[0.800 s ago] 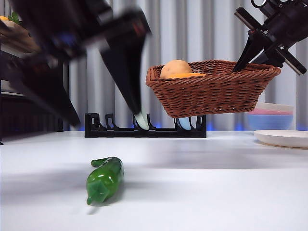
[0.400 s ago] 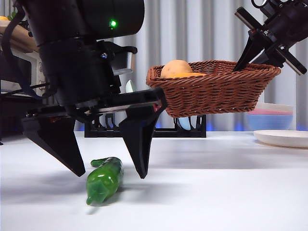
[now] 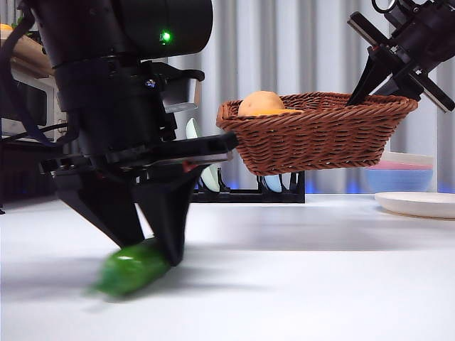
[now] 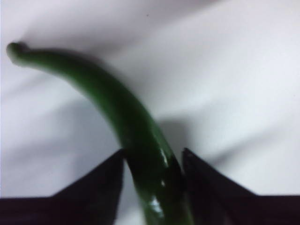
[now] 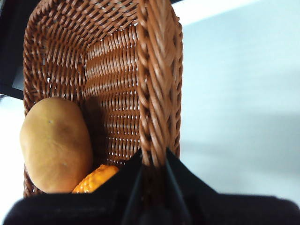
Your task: Pick up the basket,pick up the corn from the table,pick up the potato from the table,pick up the cucumber from the table,put all items into the basket
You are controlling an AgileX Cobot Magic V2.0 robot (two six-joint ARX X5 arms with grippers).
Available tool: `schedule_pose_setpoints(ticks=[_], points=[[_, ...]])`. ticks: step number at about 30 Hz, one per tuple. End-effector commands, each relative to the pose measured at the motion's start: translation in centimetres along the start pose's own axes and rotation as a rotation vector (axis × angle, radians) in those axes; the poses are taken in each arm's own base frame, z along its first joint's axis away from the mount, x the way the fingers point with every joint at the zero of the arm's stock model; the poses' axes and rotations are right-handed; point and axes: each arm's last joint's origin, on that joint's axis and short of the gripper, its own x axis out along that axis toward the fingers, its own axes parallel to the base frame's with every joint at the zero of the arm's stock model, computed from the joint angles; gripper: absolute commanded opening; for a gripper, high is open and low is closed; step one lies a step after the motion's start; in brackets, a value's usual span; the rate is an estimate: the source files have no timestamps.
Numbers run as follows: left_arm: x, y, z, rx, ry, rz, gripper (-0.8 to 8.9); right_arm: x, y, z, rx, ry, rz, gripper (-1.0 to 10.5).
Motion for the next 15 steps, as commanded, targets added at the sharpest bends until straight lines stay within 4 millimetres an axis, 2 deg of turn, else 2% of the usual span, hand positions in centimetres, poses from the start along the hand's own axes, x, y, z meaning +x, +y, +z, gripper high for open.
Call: schedule_pose_setpoints(ticks=[1,3,5,8,12,15], points=[[-0.4,0.2,-0.2,0.032,0.009,0.008,-0.09,-0.4,0.4,0.4,-0.009,-0.02,0.023,0.0],[-2.0,0.4,-0.5,0.04,-0.011,0.005,-0.09,-0.4,0.4,0.4,-0.005,-0.013,0.02,0.0],[-4.7,0.6,-0.9,0.053,-0.062,-0.022,-0.09,-0.4,0.4,0.3,-0.006,-0.005,0.017,0.0],[-10.5,0.8,-2.0,0.051,-0.212,-0.111,-0.08,-0.4,0.4,0.3,-0.015,-0.003,0.017,0.0],[-19.1,1.6,-2.9,-0.002,-0.541,-0.289,-0.08,-0.1,0.8,0.1,-0.021,0.008,0.025,0.0],[-23.3,1.9,-2.3,0.007,-0.738,-0.366,-0.08,0.4,1.7,-0.6,-0.029,0.051,0.04,0.0]])
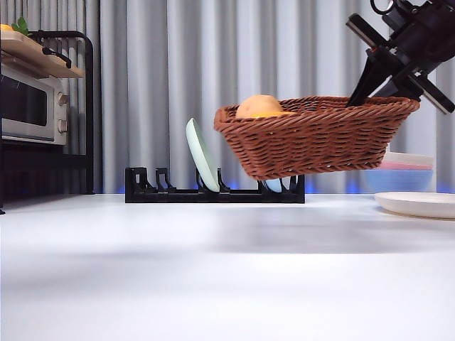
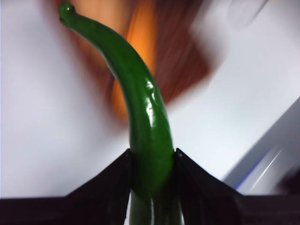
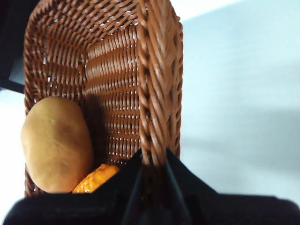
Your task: Pick up the basket,pick up the corn from the table,pick up the potato from the table,pick up the cucumber from the table,put all items into the basket
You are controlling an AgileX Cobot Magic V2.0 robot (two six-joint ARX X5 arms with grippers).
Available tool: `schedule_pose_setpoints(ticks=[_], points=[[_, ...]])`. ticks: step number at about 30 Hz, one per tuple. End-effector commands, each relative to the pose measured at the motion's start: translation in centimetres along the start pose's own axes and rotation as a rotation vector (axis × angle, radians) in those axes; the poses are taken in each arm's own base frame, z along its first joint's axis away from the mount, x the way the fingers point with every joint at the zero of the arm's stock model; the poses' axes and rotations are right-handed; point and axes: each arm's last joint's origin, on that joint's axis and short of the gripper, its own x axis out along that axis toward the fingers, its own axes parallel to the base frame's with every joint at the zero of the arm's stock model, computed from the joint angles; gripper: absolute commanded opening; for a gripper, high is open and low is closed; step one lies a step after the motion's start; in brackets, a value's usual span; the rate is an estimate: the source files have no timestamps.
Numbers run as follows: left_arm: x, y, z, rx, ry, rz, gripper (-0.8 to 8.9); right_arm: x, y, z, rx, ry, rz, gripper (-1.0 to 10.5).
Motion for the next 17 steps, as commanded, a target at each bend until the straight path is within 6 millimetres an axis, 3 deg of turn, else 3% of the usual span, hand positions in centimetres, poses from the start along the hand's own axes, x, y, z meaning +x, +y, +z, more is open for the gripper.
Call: schedule_pose_setpoints(ticks=[1,5,9,13,17], points=[[-1.3,-0.6,2.0,0.041,-0.108,-0.009,-0.08,0.3,1.6,-0.4,-0.029,0.033,0.045,0.0],[0.2,-1.1,4.6,0.105,-0.162,0.084,-0.08,1.4,3.6,-1.4,-0.071,0.085,0.085,0.0],[4.5,-1.2,6.3,0.108,-0.125,0.133,-0.08,2.4,5.9,-2.6,-0.125,0.125,0.133,0.0],[9.6,-0.2,6.3,0.101,-0.029,0.197,-0.08,2.9,7.1,-3.3,-0.153,0.153,0.159,0.0],[13.2,1.6,5.4,0.06,0.065,0.259,-0.08,2.9,7.4,-3.5,-0.151,0.159,0.164,0.0]])
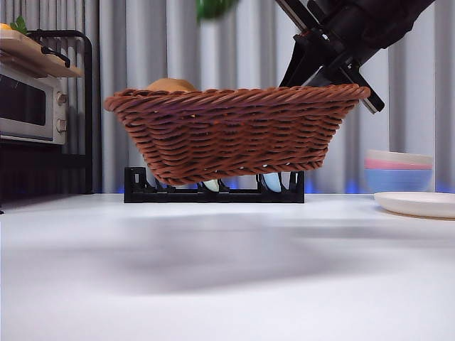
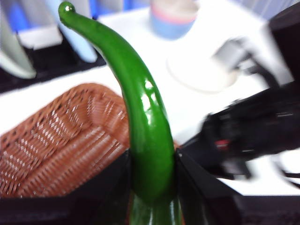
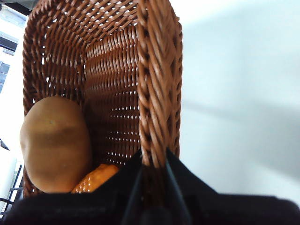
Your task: Pick up the basket,pick up the corn from the table,pick up the potato from the table,pick up the cucumber from the table,put all items into the basket
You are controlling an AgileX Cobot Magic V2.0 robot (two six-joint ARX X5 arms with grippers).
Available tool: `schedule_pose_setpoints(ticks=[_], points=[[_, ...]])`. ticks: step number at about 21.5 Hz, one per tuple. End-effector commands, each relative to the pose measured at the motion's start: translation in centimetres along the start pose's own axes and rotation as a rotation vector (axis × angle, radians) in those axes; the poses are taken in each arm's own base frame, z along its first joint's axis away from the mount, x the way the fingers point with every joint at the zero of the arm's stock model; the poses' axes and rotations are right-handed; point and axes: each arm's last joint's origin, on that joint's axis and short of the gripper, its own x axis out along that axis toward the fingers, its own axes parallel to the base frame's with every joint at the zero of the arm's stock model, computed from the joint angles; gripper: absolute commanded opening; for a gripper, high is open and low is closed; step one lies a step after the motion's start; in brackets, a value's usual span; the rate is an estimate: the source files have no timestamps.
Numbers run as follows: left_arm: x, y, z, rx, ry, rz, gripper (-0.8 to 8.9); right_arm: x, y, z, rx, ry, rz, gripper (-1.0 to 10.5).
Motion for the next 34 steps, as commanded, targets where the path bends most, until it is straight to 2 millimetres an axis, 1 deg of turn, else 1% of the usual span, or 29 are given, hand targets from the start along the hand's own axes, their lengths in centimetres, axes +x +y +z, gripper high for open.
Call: schedule_pose_setpoints(ticks=[1,5,6,8,9,10,11,13,15,17,19,22,24,26,27,29,32,33,34], points=[[2.2,0.6,-0.6,-0.018,0.063,0.02,-0.08,-0.4,0.5,0.4,-0.012,-0.026,0.021,0.0],[3.8,0.9,-1.2,-0.082,0.138,-0.044,0.15,-0.4,0.4,0.5,-0.007,-0.027,0.02,0.0],[4.0,0.9,-1.3,-0.098,0.147,-0.052,0.7,-0.4,0.4,0.5,-0.001,-0.027,0.019,0.0],[4.2,1.0,-1.4,-0.11,0.16,-0.068,3.38,-0.4,0.4,0.5,0.001,-0.027,0.019,0.0],[4.3,1.0,-1.4,-0.111,0.17,-0.078,5.09,-0.4,0.4,0.5,0.001,-0.027,0.019,0.0],[4.3,1.0,-1.5,-0.111,0.176,-0.083,6.28,-0.4,0.4,0.5,0.001,-0.027,0.019,0.0],[4.3,1.0,-1.5,-0.112,0.179,-0.086,6.53,-0.4,0.4,0.5,0.001,-0.027,0.019,0.0],[4.1,0.9,-1.4,-0.116,0.187,-0.13,6.52,-0.4,0.4,0.5,0.001,-0.028,0.018,0.0],[2.9,0.8,-0.7,-0.122,0.173,-0.203,6.52,-0.5,0.3,0.5,0.003,-0.034,0.005,0.0],[0.0,0.6,1.0,-0.117,0.111,-0.24,6.52,-0.5,0.0,0.7,0.008,-0.071,-0.069,0.0],[-3.6,0.6,2.9,-0.095,0.033,-0.266,6.52,-0.6,-0.2,1.1,0.011,-0.13,-0.155,0.0],[-8.8,0.8,5.2,-0.063,-0.087,-0.296,6.52,-0.4,-0.4,1.3,0.059,-0.169,-0.184,-0.1],[-11.5,1.0,6.2,-0.051,-0.152,-0.311,6.52,0.4,-0.9,1.2,0.108,-0.148,-0.189,-0.1],[-13.3,1.2,6.7,-0.038,-0.205,-0.322,6.52,1.7,-1.7,0.9,0.149,-0.103,-0.205,-0.1],[-13.9,1.3,6.8,-0.038,-0.217,-0.325,6.52,2.5,-2.2,0.6,0.172,-0.066,-0.214,-0.1],[-14.5,1.4,6.7,-0.038,-0.218,-0.326,6.52,4.0,-3.1,-0.1,0.203,0.008,-0.242,-0.1],[-14.5,1.5,6.3,-0.035,-0.179,-0.315,6.52,5.6,-4.3,-1.1,0.237,0.097,-0.279,0.0],[-14.4,1.5,6.2,-0.025,-0.166,-0.31,6.52,5.6,-4.4,-1.3,0.247,0.118,-0.291,0.1],[-14.4,1.6,6.1,-0.013,-0.159,-0.304,6.52,5.6,-4.5,-1.4,0.248,0.127,-0.296,0.9]])
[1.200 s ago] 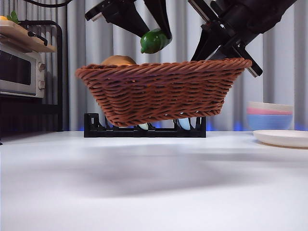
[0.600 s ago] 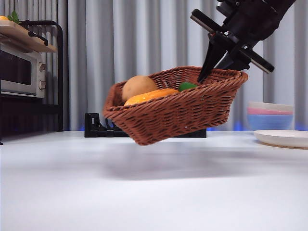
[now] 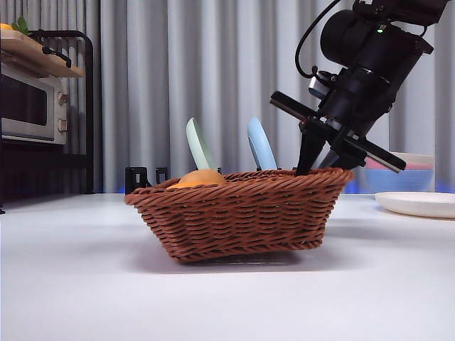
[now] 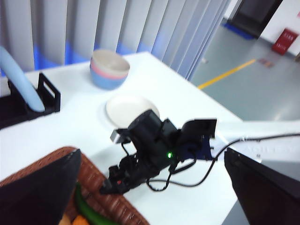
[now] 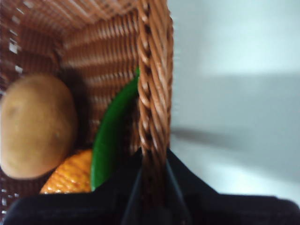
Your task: Pick up the basket,pick up the corn from the table,pick up the potato from the table,pick up the cucumber from the table,put all items into the basket
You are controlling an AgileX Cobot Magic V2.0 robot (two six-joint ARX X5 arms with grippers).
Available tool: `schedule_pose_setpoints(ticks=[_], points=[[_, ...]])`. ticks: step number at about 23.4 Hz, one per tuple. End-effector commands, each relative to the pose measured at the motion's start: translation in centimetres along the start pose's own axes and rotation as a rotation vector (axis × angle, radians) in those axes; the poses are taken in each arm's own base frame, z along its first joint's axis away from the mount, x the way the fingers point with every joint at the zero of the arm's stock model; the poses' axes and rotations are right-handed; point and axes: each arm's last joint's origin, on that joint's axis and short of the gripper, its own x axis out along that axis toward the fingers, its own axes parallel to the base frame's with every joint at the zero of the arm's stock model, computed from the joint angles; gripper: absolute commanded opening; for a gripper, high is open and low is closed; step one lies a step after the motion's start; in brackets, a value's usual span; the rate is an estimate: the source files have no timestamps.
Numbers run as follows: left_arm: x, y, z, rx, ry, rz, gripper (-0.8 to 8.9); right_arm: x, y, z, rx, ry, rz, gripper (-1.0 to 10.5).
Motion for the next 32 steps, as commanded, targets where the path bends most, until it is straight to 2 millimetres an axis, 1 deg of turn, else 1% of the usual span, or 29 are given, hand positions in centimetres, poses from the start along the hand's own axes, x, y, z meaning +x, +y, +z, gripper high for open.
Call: schedule_pose_setpoints(ticks=[1,2,3,4,6,7,8,9,10,12,13,14,15,17,19,22,24,27,29,32], points=[[0.0,0.0,-0.1,0.031,0.01,0.008,6.52,0.1,0.1,-0.2,0.004,0.021,-0.003,2.5],[0.0,0.1,-0.1,0.04,0.014,0.017,6.52,-0.3,0.2,-0.1,0.002,0.009,0.001,4.1],[0.0,0.1,-0.2,0.06,0.018,0.038,6.52,-1.2,0.1,0.1,-0.002,-0.017,0.006,5.6],[0.0,0.2,-0.3,0.087,0.024,0.067,6.52,-2.4,0.2,0.4,-0.012,-0.053,0.017,6.2],[-0.1,0.4,-0.6,0.191,0.052,0.101,6.51,-5.8,0.9,0.5,-0.051,-0.147,0.051,5.9],[-0.1,0.6,-0.7,0.234,0.068,0.14,6.5,-8.0,1.3,0.4,-0.089,-0.209,0.072,5.9],[-0.1,0.8,-0.9,0.27,0.088,0.193,6.11,-9.9,1.8,0.1,-0.133,-0.262,0.09,5.9],[-0.2,1.1,-1.2,0.322,0.123,0.276,4.96,-12.1,2.3,-0.4,-0.22,-0.324,0.106,5.5],[-0.1,1.4,-1.5,0.373,0.164,0.332,3.91,-13.9,2.8,-1.0,-0.303,-0.373,0.116,4.8],[-0.1,1.8,-2.2,0.44,0.256,0.402,1.22,-17.6,3.4,-2.7,-0.444,-0.465,0.119,2.1],[-0.1,2.0,-2.3,0.441,0.267,0.413,0.35,-18.5,3.5,-3.2,-0.47,-0.487,0.12,1.1],[0.0,2.1,-2.4,0.439,0.274,0.424,-0.22,-19.4,3.5,-3.7,-0.489,-0.508,0.122,0.1],[0.1,2.3,-2.5,0.437,0.275,0.431,-0.08,-20.1,3.6,-4.2,-0.502,-0.526,0.121,-0.2],[0.4,2.7,-2.7,0.43,0.268,0.443,-0.08,-21.1,3.6,-5.0,-0.532,-0.545,0.118,-0.1],[0.8,3.2,-3.0,0.421,0.247,0.457,-0.08,-21.7,3.5,-5.6,-0.577,-0.541,0.103,-0.1],[1.2,4.0,-4.2,0.409,0.2,0.472,-0.08,-21.6,3.2,-6.5,-0.599,-0.501,0.088,-0.1],[1.5,4.6,-5.5,0.405,0.164,0.475,-0.08,-21.1,2.9,-7.0,-0.6,-0.483,0.088,-0.1],[1.6,5.3,-8.3,0.399,0.118,0.473,-0.08,-19.9,2.2,-8.1,-0.594,-0.483,0.041,-0.1],[1.5,5.9,-10.4,0.396,0.101,0.472,-0.08,-18.9,1.6,-9.0,-0.588,-0.513,-0.008,-0.1],[1.2,6.7,-13.5,0.376,0.074,0.47,-0.08,-17.8,0.5,-10.6,-0.571,-0.581,-0.039,-0.1]])
